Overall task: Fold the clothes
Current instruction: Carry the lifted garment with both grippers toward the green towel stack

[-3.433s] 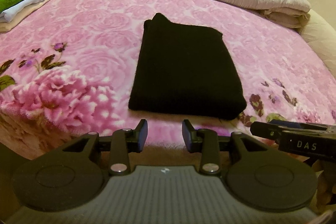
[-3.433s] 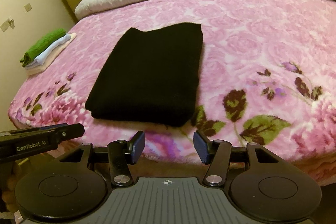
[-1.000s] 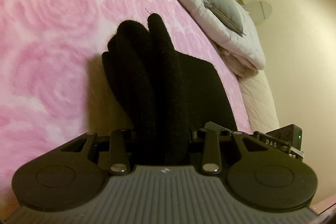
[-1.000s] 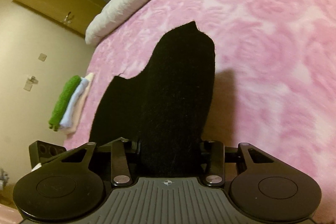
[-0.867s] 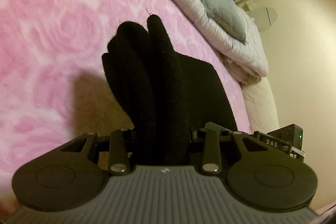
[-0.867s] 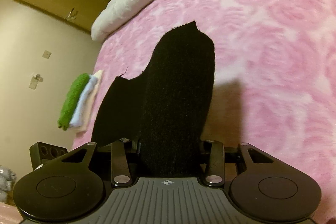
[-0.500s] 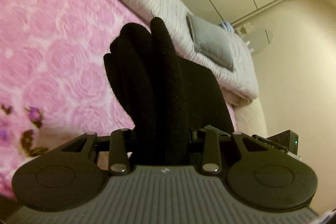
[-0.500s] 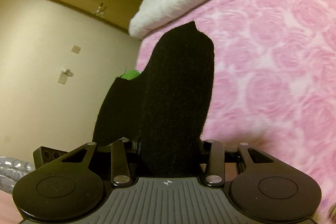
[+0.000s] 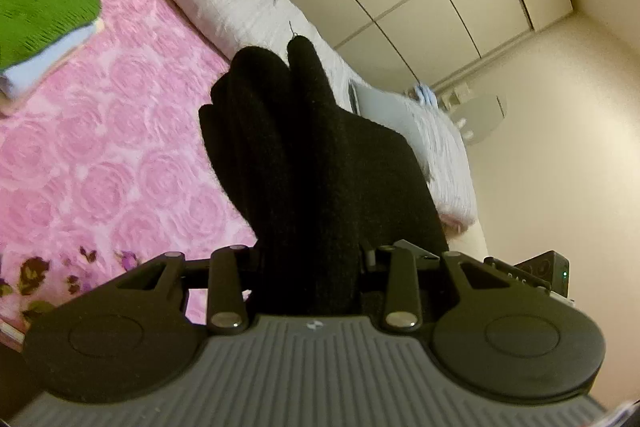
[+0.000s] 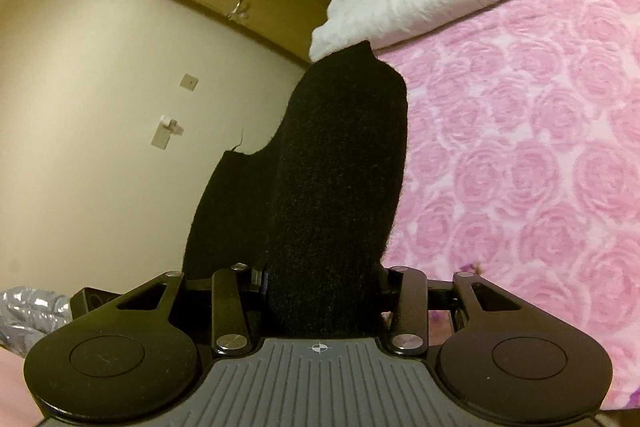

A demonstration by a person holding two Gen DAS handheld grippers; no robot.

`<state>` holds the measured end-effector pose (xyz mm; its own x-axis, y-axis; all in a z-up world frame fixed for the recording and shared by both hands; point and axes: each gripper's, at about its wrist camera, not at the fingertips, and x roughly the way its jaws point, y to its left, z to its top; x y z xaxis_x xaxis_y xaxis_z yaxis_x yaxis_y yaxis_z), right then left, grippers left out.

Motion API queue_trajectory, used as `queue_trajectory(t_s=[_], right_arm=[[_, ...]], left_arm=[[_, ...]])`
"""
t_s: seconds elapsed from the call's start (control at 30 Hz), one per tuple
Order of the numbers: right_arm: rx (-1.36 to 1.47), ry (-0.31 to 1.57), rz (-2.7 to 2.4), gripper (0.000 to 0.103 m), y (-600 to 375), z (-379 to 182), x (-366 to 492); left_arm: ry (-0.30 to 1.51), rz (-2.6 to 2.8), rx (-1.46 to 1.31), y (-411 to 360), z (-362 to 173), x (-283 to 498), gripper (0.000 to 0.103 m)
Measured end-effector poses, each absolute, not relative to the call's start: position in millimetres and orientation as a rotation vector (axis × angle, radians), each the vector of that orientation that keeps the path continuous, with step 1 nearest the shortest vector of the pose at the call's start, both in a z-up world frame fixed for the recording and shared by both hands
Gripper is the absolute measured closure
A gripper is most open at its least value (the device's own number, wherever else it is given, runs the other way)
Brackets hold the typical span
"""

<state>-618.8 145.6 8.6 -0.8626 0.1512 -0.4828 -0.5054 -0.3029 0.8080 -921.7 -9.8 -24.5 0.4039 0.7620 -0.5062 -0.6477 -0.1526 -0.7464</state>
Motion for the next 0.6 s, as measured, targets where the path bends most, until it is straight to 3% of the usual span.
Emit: queue_trajectory(t_s=[0.6], right_arm=[[-0.581,1.553,2.367,0.062,182,-15,-726]], left_arm=[[-0.266,1.366,-1.205,-20,-41,-1008,0.071]])
